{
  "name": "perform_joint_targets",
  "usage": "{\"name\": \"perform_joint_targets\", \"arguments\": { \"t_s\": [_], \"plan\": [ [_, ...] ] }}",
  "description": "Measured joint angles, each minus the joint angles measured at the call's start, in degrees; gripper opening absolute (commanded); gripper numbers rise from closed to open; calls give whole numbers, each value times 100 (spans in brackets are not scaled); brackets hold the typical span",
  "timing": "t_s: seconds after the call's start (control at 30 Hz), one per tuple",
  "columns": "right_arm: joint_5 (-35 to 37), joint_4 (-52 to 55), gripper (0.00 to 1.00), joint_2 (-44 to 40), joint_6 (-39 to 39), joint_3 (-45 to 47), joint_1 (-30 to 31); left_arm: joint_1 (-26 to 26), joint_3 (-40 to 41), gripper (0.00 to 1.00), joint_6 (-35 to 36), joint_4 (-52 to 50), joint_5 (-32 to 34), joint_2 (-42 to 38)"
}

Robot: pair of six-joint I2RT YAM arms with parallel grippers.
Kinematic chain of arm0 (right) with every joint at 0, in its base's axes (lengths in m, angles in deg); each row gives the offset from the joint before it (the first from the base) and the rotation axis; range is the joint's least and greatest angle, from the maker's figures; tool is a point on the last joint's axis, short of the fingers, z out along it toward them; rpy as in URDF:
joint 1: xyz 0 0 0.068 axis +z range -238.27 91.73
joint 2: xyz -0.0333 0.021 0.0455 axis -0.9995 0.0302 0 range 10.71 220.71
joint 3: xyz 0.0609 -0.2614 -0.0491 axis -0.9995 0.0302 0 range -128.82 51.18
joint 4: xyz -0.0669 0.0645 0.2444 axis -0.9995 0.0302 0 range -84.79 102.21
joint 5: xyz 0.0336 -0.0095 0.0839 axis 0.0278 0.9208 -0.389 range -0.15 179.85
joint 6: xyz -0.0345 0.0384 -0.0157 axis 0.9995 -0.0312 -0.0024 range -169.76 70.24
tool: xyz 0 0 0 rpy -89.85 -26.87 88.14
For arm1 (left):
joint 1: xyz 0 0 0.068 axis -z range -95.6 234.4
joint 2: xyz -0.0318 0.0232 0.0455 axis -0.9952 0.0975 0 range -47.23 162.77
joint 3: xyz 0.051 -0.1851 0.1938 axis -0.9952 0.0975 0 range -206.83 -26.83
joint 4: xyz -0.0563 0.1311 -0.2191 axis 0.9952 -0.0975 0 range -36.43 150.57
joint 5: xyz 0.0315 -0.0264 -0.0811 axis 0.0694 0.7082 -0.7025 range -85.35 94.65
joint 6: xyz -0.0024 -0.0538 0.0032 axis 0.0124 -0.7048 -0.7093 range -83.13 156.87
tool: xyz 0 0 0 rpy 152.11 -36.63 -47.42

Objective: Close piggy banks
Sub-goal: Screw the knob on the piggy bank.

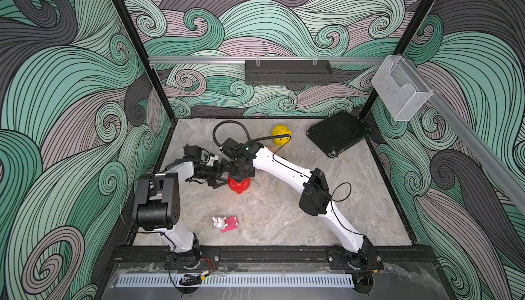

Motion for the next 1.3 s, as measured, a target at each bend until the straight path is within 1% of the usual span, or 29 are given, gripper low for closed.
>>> {"name": "perform_joint_targets", "arguments": {
  "t_s": [0.23,0.47,1.1,1.3],
  "plan": [
    [9,4,0,0,2,2,-4,13,-2,83,13,-11,-37,90],
    [17,59,0,0,4,2,-74,13,-114,81,76,-61,-205,297],
    [22,72,0,0,0,2,-92,13,-177,81,164,-162,-258,363],
    [28,79,0,0,-120,2,-92,15,-216,81,195,-210,-262,396]
  ]
}}
